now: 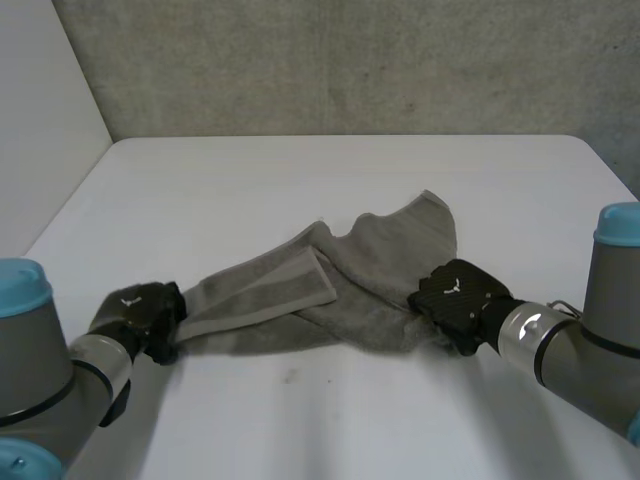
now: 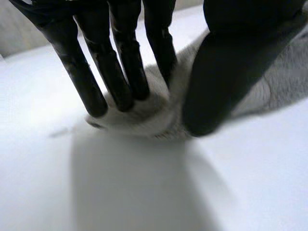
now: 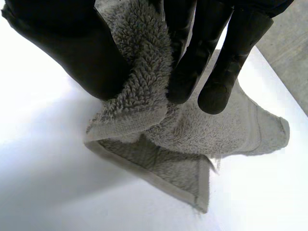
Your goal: Fold the towel.
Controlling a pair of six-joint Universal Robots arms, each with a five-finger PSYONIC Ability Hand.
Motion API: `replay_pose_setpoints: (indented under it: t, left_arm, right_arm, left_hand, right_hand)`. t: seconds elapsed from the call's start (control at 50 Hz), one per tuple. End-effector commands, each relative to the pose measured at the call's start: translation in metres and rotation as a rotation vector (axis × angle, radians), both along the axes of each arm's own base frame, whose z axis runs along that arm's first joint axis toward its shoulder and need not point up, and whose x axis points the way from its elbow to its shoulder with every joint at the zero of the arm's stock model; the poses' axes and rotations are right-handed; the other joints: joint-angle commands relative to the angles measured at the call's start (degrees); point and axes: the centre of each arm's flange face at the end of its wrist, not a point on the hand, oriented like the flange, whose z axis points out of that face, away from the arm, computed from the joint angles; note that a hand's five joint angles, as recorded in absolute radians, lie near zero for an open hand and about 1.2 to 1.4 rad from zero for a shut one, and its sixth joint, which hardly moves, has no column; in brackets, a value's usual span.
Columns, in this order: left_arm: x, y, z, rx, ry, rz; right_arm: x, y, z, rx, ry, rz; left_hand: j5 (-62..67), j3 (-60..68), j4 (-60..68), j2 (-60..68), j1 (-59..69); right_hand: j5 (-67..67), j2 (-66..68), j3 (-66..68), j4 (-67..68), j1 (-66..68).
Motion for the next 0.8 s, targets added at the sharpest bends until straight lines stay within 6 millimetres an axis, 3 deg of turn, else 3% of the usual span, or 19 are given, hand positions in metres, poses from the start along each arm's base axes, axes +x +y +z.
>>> replay_pose_setpoints:
  t: [0.02, 0.08, 0.16, 0.24, 0.32, 0.36, 0.38, 0.42, 0.56, 0.66, 0.8]
  left_arm:
    - [-0.001, 0.006, 0.045, -0.145, 0.045, -0.009]
    - [-0.005, 0.011, 0.066, -0.221, 0.072, -0.030]
    - [-0.015, 0.020, 0.079, -0.272, 0.091, -0.075]
    - [-0.042, 0.030, 0.090, -0.323, 0.127, -0.175]
    - [-0.064, 0.033, 0.084, -0.305, 0.132, -0.240]
    - [-0.090, 0.033, 0.075, -0.274, 0.134, -0.303]
    - [-0.090, 0.033, 0.075, -0.274, 0.134, -0.303]
    - [-0.111, 0.028, 0.064, -0.255, 0.125, -0.332]
    - [-0.134, 0.005, 0.050, -0.258, 0.095, -0.276]
    - [-0.161, -0.017, 0.029, -0.229, 0.062, -0.254]
    - [-0.175, -0.024, 0.004, -0.163, 0.029, -0.267]
  right_arm:
    - [-0.005, 0.014, 0.005, -0.012, -0.058, -0.030]
    - [-0.007, 0.019, 0.001, -0.017, -0.092, -0.046]
    - [-0.009, 0.022, -0.007, -0.037, -0.135, -0.068]
    - [-0.009, 0.023, -0.009, -0.047, -0.144, -0.074]
    - [-0.010, 0.025, -0.011, -0.039, -0.140, -0.076]
    - [-0.010, 0.025, -0.012, -0.039, -0.138, -0.077]
    - [-0.012, 0.025, -0.013, -0.035, -0.136, -0.082]
    - [-0.014, 0.024, -0.013, -0.032, -0.135, -0.090]
    - [-0.024, 0.016, -0.015, -0.025, -0.133, -0.135]
    - [-0.025, 0.016, -0.017, -0.020, -0.132, -0.137]
    - [-0.024, 0.017, -0.017, -0.024, -0.133, -0.132]
  left_hand:
    - [-32.59, -32.80, -32.72, -32.71, -32.99]
    - [-32.59, -32.80, -32.72, -32.71, -32.99]
    - [-32.37, -32.59, -32.51, -32.49, -32.78]
    - [-31.04, -31.25, -31.17, -31.16, -31.44]
    - [-30.02, -30.23, -30.15, -30.14, -30.42]
    - [-29.52, -29.73, -29.65, -29.63, -29.92]
    - [-29.52, -29.73, -29.65, -29.63, -29.92]
    - [-28.68, -28.89, -28.81, -28.80, -29.08]
    - [-27.66, -27.88, -27.80, -27.78, -28.07]
    - [-27.33, -27.54, -27.46, -27.45, -27.73]
    - [-27.16, -27.37, -27.29, -27.28, -27.56]
  right_hand:
    - [4.92, 5.34, 4.18, 3.13, 5.05]
    - [4.92, 5.34, 4.18, 3.13, 5.05]
    - [4.92, 5.34, 4.18, 3.13, 5.05]
    - [4.92, 5.34, 4.18, 3.13, 5.05]
    - [4.92, 5.34, 4.18, 3.13, 5.05]
    - [4.92, 5.34, 4.18, 3.13, 5.05]
    - [4.92, 5.34, 4.18, 3.13, 5.05]
    - [4.92, 5.34, 4.18, 3.13, 5.05]
    - [4.92, 5.34, 4.18, 3.13, 5.05]
    - [4.92, 5.34, 4.18, 3.13, 5.05]
    - [4.92, 5.34, 4.18, 3.13, 5.05]
